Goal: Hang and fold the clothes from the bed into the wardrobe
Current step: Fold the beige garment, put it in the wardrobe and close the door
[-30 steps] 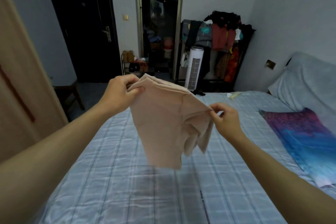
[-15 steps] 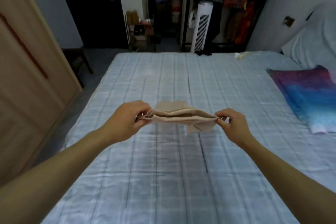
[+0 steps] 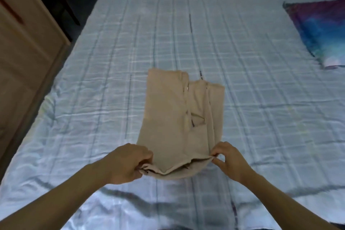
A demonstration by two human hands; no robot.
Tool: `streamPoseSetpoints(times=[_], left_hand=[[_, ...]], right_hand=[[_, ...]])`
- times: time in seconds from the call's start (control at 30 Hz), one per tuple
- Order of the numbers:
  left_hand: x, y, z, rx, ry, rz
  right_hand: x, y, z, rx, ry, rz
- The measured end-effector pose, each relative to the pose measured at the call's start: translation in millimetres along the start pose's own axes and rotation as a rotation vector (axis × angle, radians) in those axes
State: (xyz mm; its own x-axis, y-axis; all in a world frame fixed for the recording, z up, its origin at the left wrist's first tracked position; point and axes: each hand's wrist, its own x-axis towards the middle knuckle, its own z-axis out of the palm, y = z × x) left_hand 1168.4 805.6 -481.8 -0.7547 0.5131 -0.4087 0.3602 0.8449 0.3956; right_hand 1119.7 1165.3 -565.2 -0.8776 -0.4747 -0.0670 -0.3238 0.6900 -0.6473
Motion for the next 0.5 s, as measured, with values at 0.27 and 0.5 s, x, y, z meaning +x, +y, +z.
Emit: streamPoseSetpoints(times=[0.27, 0.5], left_hand=[[18, -12, 26, -0.087, -0.353, -0.135], [76, -59, 6, -0.065, -0.036, -0.149]], right_hand=[[24, -15, 12, 0.018, -0.282, 0.13], [83, -15, 13, 0.029, -0.006, 0.37]])
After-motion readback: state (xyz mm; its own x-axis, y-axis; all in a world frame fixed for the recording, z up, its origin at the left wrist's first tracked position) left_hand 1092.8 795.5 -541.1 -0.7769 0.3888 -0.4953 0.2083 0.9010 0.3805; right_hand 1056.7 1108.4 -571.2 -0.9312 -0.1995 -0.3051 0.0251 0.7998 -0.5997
